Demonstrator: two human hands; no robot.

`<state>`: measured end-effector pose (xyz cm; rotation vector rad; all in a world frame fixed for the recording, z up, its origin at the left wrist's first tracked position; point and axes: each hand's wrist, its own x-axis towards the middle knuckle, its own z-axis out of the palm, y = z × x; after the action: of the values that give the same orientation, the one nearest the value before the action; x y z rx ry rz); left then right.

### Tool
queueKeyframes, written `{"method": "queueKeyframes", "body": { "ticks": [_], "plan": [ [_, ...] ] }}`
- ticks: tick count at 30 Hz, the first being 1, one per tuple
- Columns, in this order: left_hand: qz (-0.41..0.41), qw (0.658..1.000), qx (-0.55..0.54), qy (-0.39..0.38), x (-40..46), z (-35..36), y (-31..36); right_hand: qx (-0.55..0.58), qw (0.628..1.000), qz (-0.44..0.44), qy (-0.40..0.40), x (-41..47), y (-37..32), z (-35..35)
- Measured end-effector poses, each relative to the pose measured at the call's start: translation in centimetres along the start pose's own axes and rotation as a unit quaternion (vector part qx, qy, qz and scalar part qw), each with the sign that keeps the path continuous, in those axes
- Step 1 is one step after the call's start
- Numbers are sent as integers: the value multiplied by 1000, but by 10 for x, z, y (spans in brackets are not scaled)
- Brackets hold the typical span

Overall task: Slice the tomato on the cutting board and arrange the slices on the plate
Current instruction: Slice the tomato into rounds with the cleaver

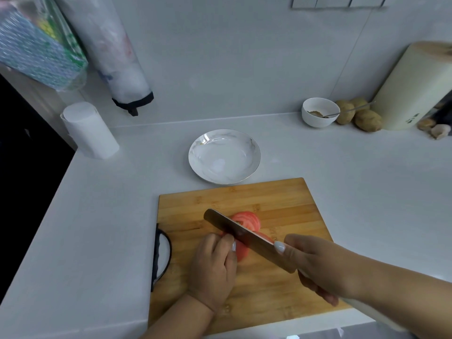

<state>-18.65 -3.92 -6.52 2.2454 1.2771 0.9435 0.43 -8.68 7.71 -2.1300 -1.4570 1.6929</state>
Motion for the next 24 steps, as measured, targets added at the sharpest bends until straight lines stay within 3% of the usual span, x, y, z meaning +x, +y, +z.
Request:
{"method": "queueKeyframes", "body": {
  "ticks": [24],
  "plan": [
    [-1, 1000, 7, -3, 0, -1, 2, -1, 1000, 1, 13, -10, 5, -2]
  ]
}}
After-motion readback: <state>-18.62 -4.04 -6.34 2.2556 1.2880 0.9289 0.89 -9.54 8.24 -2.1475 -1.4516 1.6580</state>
